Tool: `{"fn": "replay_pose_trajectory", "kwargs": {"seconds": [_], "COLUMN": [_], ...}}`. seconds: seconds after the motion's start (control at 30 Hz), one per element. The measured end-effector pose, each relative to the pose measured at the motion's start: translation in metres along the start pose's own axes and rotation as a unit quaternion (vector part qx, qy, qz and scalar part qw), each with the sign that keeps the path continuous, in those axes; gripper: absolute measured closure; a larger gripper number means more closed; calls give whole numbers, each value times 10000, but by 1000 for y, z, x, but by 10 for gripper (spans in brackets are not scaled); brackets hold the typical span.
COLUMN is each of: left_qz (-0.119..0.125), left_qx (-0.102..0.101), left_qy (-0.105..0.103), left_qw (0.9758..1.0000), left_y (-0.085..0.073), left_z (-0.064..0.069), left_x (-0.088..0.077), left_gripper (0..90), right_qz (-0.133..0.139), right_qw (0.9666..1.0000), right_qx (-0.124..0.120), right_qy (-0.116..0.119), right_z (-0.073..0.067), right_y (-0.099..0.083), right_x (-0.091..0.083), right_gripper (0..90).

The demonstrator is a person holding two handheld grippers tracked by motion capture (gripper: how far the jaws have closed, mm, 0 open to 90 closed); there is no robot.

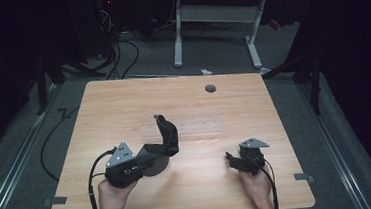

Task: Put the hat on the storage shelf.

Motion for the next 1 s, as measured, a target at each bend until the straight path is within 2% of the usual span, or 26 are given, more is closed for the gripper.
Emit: {"fn": "replay_pose_trajectory", "kwargs": {"seconds": [0.63,1.0], "left_qz": [394,570], "left_qx": [-40,-200], "left_qy": [137,122], "left_qw": [9991,9981], "left_y": [25,41], "left_z": [-10,-16], "left_x": [-4,-1], "left_gripper": [857,857], "right_qz": [2,-2], "right_qw": [10000,10000], "right_qx": [-18,-17], "right_qy": [1,7], "right_z": [0,0], "right_y": [0,0], "right_x": [0,0], "right_gripper": [361,357]}}
Point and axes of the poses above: each handheld gripper's, and its own axes: x roughly forward along the jaws, y roughly out of its top, z roughly to its right, the point moved 2 cm from there along x, roughly forward along the jaws, and after that the axes turned 7 degrees about z, right-handed, at the moved point
